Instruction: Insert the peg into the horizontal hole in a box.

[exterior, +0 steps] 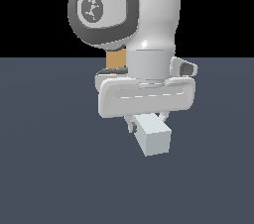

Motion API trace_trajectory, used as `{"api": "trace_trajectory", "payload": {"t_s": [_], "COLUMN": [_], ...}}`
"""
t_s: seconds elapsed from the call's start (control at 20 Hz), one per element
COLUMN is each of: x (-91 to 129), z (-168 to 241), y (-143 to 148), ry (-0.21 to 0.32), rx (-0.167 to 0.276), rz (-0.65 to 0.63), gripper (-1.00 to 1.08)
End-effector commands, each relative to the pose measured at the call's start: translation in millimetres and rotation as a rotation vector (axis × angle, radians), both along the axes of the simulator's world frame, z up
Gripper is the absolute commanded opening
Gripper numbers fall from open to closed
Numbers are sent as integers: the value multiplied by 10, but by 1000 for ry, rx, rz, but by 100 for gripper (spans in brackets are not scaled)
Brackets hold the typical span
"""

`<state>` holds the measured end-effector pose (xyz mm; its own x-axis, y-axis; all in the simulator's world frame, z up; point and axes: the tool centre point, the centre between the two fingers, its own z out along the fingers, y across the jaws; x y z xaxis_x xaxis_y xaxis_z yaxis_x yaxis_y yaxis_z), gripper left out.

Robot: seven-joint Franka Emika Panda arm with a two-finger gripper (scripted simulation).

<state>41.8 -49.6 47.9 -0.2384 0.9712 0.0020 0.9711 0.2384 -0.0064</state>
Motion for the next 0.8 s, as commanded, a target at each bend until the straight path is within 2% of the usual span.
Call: {"api": "trace_trajectory", "payload": {"t_s": [0.0,0.45,0.75], "x": [-35,-204,-240], "z": [139,585,780], "y": [141,714,969], "ry": [-6,-7,-7], "rx": [0,0,-1], "rz": [-28,-148,-199], "gripper": [-100,-100,-100]}}
